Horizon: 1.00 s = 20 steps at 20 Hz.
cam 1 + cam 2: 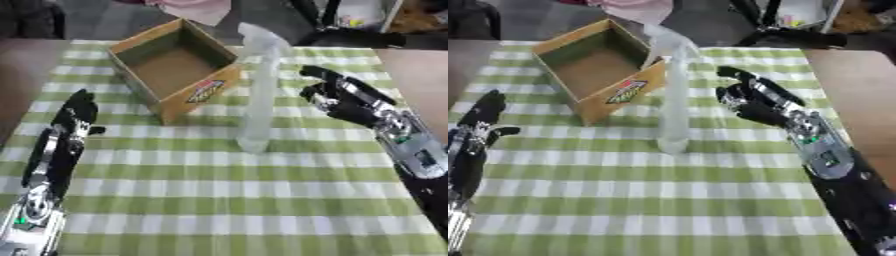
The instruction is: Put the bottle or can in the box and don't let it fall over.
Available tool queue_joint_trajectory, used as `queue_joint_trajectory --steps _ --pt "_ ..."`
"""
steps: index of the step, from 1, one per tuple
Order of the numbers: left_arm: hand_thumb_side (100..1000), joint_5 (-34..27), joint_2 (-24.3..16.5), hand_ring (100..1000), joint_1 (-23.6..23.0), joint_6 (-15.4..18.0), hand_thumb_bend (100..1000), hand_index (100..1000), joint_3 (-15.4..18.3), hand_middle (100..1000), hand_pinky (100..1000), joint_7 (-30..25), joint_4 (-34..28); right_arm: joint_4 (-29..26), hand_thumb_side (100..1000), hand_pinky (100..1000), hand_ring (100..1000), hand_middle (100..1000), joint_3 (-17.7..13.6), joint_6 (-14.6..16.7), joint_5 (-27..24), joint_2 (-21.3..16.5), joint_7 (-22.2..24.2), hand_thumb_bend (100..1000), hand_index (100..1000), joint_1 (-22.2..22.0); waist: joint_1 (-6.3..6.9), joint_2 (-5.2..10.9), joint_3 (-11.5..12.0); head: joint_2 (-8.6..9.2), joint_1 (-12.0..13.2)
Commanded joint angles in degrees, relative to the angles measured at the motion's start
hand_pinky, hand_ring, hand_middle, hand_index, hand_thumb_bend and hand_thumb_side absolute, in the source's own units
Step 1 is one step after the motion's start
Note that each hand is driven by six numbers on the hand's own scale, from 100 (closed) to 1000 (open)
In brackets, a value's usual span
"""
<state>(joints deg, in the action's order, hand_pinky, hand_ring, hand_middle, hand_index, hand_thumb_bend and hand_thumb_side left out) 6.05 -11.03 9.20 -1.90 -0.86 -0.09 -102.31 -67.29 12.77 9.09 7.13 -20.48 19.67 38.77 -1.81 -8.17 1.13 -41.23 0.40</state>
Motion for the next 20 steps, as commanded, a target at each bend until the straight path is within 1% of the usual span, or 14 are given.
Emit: queue_joint_trajectory --steps 1,9,20 --pt "843 -0.4 -0.2 1000 0.8 0.1 429 909 -0.1 1000 731 -0.2 -1.1 1.3 652 855 804 972 -0.1 0.8 1.7 0.0 -0.1 100 1000 1.7 0.17 0.89 0.0 -0.08 -0.1" --pt "843 -0.4 -0.1 1000 0.8 0.2 431 908 -0.2 1000 731 -0.4 -1.1 3.0 647 856 806 971 0.6 2.3 4.7 1.4 0.3 100 1000 3.3 0.24 0.84 0.2 -0.27 -0.4" --pt "843 -0.4 -0.1 1000 0.7 0.2 433 908 -0.2 1000 731 -0.4 -1.0 1.5 657 859 809 968 2.0 3.5 6.3 1.7 1.8 100 1000 3.2 0.01 0.83 0.4 -0.43 -0.4"
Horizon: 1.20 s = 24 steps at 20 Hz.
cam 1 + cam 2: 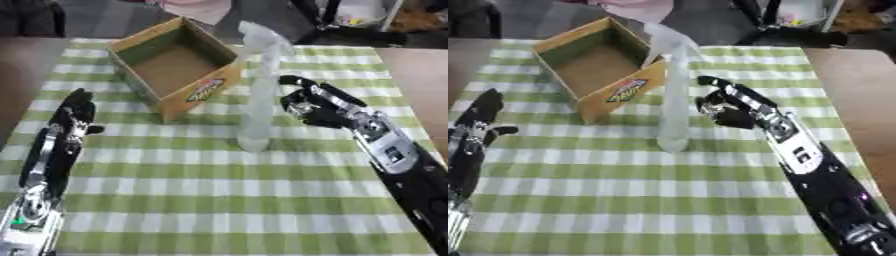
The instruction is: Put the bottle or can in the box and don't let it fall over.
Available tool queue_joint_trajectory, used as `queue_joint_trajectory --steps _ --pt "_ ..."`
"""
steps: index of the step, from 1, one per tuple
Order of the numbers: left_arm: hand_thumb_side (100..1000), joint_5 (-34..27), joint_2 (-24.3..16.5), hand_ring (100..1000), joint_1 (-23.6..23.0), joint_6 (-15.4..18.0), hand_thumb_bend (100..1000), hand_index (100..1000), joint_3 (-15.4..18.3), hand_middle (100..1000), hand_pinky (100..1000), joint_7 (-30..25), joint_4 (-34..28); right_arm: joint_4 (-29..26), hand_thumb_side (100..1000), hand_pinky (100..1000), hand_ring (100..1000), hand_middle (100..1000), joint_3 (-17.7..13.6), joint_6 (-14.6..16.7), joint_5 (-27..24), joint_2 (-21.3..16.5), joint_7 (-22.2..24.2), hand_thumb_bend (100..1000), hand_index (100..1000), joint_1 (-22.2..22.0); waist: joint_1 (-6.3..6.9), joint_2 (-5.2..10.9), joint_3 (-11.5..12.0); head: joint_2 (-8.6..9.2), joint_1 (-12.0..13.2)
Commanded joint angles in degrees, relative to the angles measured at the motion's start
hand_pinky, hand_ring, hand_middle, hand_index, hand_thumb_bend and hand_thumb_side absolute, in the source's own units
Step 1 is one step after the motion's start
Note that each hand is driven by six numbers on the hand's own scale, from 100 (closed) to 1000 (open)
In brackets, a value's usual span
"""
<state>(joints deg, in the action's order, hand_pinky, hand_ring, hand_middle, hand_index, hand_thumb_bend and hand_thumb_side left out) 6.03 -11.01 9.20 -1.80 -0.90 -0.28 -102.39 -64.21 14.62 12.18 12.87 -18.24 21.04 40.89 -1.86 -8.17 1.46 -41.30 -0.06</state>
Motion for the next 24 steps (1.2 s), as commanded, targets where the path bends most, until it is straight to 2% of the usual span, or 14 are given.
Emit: queue_joint_trajectory --steps 1,24 --pt "842 -0.4 -0.2 1000 0.7 0.1 433 908 -0.1 1000 731 -0.2 -0.9 -1.8 655 859 809 968 0.3 0.6 0.8 -0.5 0.5 100 1000 1.0 0.06 0.82 0.0 -0.4 0.1" --pt "840 -0.3 -0.1 1000 0.9 0.1 438 907 -0.1 1000 730 -0.2 -1.0 -5.6 665 860 810 967 3.3 1.6 0.9 -0.1 3.5 100 1000 0.9 0.2 0.69 0.0 -0.56 0.2"
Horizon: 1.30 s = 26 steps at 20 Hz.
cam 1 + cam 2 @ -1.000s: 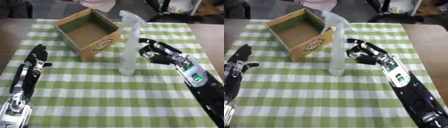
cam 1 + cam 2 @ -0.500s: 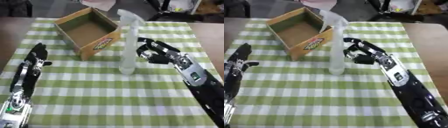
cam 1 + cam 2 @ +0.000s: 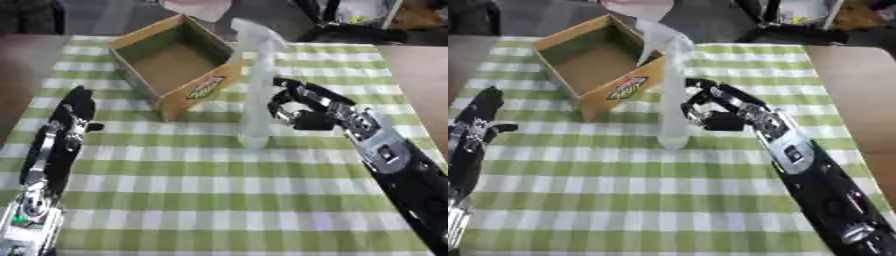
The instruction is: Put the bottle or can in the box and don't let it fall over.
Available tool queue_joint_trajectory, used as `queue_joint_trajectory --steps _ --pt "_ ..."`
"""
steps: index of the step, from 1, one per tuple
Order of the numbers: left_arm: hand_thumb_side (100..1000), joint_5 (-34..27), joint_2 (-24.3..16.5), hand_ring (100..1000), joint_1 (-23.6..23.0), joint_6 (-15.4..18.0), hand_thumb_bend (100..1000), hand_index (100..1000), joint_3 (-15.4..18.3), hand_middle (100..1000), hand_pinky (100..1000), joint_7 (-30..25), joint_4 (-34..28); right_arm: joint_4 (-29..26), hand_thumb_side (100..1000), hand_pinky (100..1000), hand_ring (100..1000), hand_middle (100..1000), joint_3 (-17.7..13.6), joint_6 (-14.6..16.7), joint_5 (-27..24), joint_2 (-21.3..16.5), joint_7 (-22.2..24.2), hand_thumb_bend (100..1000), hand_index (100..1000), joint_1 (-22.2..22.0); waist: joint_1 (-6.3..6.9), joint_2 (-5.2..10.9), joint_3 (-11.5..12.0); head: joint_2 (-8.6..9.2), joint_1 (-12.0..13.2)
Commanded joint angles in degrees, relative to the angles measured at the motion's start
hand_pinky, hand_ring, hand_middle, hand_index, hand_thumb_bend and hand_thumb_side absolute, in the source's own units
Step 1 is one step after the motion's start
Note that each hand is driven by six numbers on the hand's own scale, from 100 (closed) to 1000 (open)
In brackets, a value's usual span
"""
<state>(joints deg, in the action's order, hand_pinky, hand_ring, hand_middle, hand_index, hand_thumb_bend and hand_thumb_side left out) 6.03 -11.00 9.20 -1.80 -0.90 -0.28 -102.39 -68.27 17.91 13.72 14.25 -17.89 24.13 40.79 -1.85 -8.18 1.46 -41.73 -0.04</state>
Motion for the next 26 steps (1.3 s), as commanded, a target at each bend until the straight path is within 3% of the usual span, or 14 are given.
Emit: queue_joint_trajectory --steps 1,10,26 --pt "840 -0.3 -0.2 1000 0.9 0.1 438 907 -0.1 1000 730 -0.2 -1.0 -1.6 666 859 810 967 0.2 0.0 -0.5 -0.4 0.6 100 1000 1.0 0.21 0.69 0.0 -0.11 0.2" --pt "839 -0.3 -0.1 1000 0.9 0.0 440 906 -0.1 1000 730 -0.2 -1.0 -1.5 665 859 811 968 0.9 0.2 -0.3 0.2 1.5 100 1000 0.9 0.28 0.7 0.0 -0.11 0.2" --pt "839 -0.3 -0.1 1000 1.0 0.0 442 906 -0.1 1000 731 -0.2 -1.1 -0.4 649 858 810 970 -0.7 0.1 -0.1 2.1 -0.1 100 1000 2.5 0.65 0.6 0.0 0.04 0.0"
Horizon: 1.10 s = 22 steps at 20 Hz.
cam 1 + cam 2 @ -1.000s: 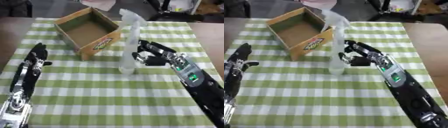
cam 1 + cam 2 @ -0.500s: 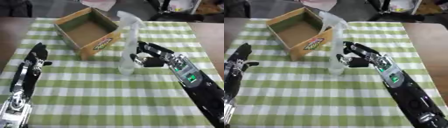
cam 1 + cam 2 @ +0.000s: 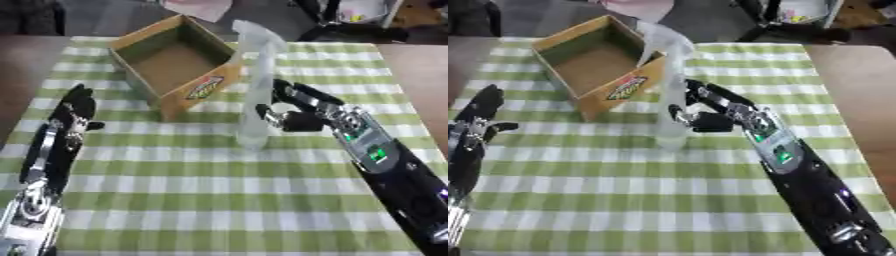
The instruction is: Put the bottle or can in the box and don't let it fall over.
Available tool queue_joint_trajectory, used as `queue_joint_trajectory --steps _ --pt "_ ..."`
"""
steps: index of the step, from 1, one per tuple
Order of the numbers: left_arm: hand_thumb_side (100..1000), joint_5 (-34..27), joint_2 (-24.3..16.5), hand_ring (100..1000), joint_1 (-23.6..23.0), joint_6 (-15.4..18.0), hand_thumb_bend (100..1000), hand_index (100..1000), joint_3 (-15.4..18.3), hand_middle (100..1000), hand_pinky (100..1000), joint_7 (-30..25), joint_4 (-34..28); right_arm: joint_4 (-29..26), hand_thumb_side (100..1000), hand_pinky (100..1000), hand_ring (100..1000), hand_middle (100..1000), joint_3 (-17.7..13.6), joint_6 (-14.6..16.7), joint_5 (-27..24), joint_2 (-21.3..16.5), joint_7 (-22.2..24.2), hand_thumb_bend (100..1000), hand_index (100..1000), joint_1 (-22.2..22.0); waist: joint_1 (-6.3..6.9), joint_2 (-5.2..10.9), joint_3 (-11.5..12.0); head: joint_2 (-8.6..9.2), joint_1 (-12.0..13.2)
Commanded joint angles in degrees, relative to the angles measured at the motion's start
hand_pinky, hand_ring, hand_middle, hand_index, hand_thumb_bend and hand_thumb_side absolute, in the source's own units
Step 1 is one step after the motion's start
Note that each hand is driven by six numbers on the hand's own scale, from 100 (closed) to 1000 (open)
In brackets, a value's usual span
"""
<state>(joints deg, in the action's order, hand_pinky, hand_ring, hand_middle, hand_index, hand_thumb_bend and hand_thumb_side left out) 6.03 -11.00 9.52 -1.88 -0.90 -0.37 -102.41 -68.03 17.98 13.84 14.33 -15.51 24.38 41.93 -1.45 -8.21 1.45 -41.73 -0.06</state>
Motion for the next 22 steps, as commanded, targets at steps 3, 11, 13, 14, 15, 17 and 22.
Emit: queue_joint_trajectory --steps 3,11,13,14,15,17,22 --pt "840 -0.3 0.0 1000 0.6 0.1 442 906 -0.1 1000 730 -0.2 -1.1 -0.5 647 858 810 970 -1.0 -0.1 -0.1 -0.1 -0.9 100 1000 1.6 0.24 0.64 0.0 0.03 0.0" --pt "840 -0.3 0.0 1000 0.5 0.1 441 906 -0.2 1000 731 -0.2 -1.0 -1.4 639 859 810 971 -1.5 -0.3 -0.6 0.1 -2.1 100 1000 2.5 0.17 0.71 0.0 -0.02 0.0" --pt "840 -0.3 0.0 1000 0.5 0.1 442 905 -0.1 1000 731 -0.2 -1.0 -1.9 636 859 810 971 -1.5 -0.4 -0.9 0.1 -2.1 100 1000 2.7 0.17 0.73 0.0 -0.01 0.0" --pt "840 -0.3 0.0 1000 0.5 0.1 442 905 -0.1 1000 731 -0.2 -1.0 -2.1 634 859 809 971 -1.5 -0.4 -1.1 0.1 -2.1 100 1000 2.9 0.16 0.74 0.0 -0.02 0.0" --pt "840 -0.3 0.0 1000 0.5 0.1 442 905 -0.2 1000 731 -0.2 -1.0 -2.3 631 859 809 971 -1.5 -0.5 -1.3 0.2 -2.2 100 1000 3.0 0.16 0.75 0.0 -0.04 0.0" --pt "841 -0.3 0.0 1000 0.5 0.1 441 905 -0.2 1000 731 -0.2 -0.9 -2.6 629 859 809 970 -1.5 -0.6 -1.6 0.2 -2.2 100 1000 3.2 0.16 0.76 0.1 -0.08 0.0" --pt "841 -0.3 0.0 1000 0.5 0.1 441 905 -0.1 1000 732 -0.2 -1.0 -3.5 623 860 809 970 -1.5 -0.9 -2.4 0.4 -2.2 100 1000 3.6 0.16 0.81 0.1 -0.08 0.0"
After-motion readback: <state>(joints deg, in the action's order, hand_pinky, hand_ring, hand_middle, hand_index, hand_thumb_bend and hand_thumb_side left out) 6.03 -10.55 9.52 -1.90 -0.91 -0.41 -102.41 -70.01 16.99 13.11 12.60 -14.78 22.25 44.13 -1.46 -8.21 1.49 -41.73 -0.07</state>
